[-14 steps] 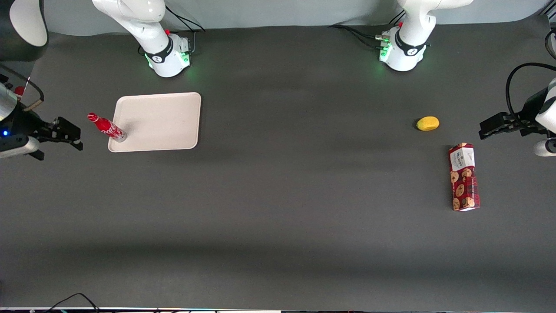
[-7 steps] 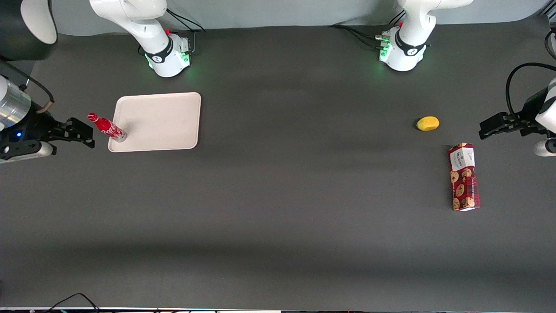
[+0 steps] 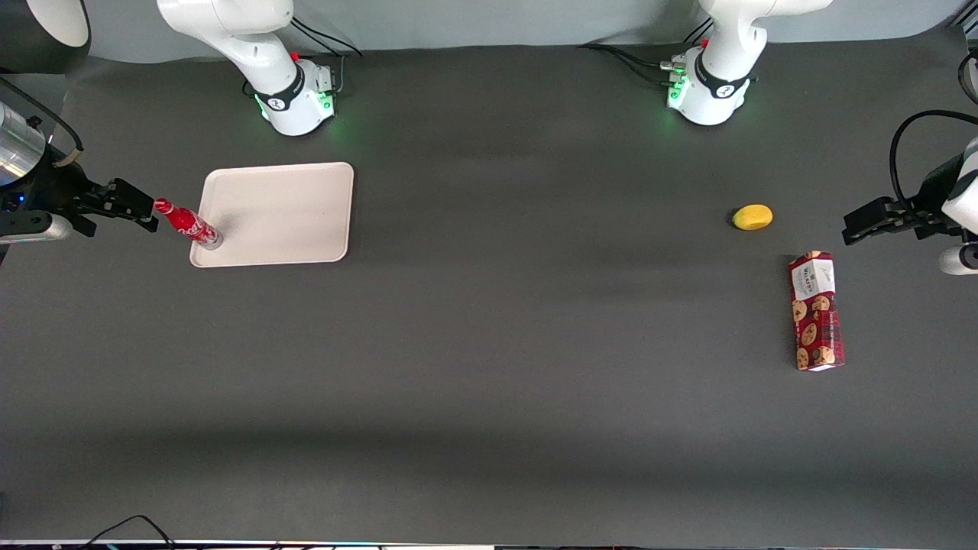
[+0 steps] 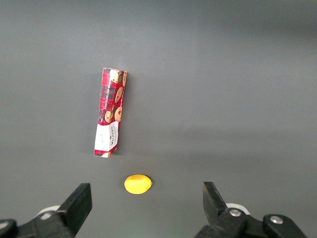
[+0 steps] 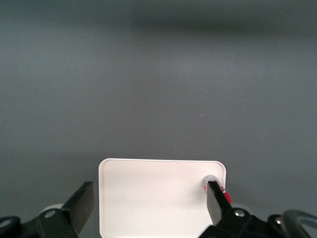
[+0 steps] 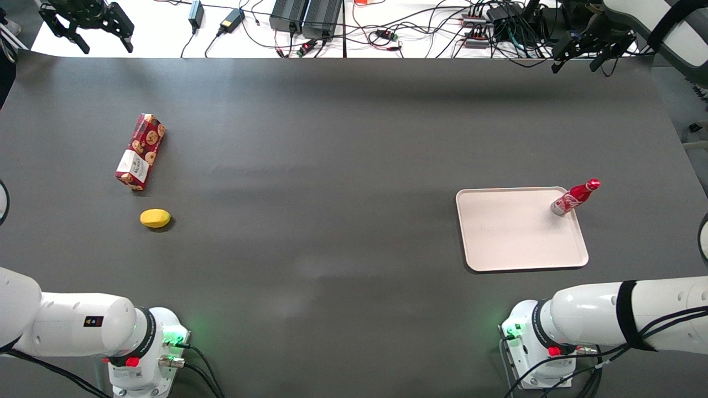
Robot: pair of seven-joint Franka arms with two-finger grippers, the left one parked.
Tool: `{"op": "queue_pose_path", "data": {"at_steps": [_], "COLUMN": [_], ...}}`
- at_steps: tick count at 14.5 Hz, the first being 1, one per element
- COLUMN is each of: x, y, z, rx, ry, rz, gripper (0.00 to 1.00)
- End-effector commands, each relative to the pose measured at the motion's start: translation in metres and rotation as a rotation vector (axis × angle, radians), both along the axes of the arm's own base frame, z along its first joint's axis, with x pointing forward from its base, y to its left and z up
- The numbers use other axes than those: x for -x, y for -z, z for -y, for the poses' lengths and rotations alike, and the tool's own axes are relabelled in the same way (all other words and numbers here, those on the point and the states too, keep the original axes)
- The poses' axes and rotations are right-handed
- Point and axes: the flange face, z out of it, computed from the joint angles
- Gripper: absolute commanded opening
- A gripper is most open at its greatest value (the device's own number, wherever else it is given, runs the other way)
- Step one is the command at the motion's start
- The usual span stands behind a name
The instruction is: Place coke bottle on tray
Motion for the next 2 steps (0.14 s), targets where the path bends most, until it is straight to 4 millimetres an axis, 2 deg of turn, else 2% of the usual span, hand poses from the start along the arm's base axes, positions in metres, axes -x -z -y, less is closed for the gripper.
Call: {"op": "queue_pose_path", "data": {"at_steps": [1, 2], "x": [-0.0053, -0.0064], "y": [-0.0018, -0.0024], "z": [-0.0086, -0.0085], "rx": [-0.04, -0.038], "ry": [0.004, -0.005], "rz": [0.012, 0.014], "gripper": [1.0, 1.0]}}
